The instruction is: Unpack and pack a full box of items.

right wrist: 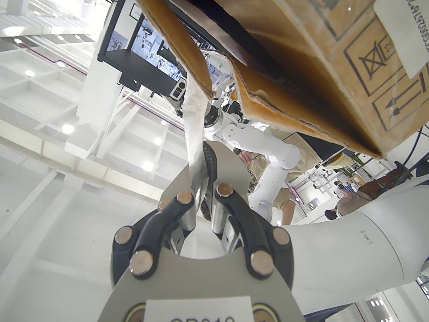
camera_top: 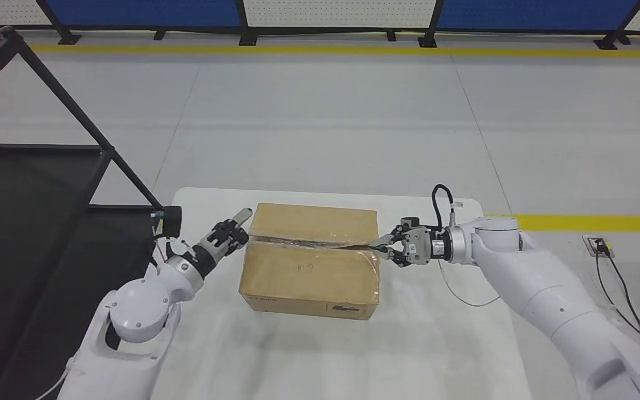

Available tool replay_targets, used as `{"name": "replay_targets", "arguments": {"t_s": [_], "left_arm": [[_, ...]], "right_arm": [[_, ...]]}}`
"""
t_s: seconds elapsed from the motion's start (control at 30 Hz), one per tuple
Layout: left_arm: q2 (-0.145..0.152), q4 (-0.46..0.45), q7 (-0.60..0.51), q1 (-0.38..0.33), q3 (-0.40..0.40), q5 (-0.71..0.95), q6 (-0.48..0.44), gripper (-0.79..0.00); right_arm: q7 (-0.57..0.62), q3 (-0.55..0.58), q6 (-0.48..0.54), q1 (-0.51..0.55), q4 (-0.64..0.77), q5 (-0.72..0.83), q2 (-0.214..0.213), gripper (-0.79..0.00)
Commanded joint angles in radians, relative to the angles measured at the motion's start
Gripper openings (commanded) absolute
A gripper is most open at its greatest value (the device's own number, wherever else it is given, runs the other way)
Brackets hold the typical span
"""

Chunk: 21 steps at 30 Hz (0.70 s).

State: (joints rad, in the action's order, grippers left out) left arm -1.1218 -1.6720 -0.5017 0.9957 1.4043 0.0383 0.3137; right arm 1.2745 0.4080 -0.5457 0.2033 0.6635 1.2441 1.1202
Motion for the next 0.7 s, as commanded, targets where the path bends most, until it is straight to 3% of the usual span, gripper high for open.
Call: {"name": "replay_targets", "arguments": {"t_s": [0.0, 0.33, 0.67], "left_arm": [[-0.001, 0.053, -0.006, -0.036, -0.023, -0.025, -0.003, -0.262], [-0.017, 0.168, -0.013, -0.114, -0.079, 0.026, -0.031, -0.299], [-0.026, 0.206, 0.003, -0.122, -0.109, 0.043, -0.035, -0.326]], "right_arm": [[0.000, -0.006, 0.000, -0.001, -0.002, 0.004, 0.001, -0.785], [0.002, -0.035, 0.002, -0.009, -0.010, 0.028, 0.002, -0.785], [0.000, -0.066, 0.000, -0.021, -0.017, 0.049, 0.004, -0.785]]}}
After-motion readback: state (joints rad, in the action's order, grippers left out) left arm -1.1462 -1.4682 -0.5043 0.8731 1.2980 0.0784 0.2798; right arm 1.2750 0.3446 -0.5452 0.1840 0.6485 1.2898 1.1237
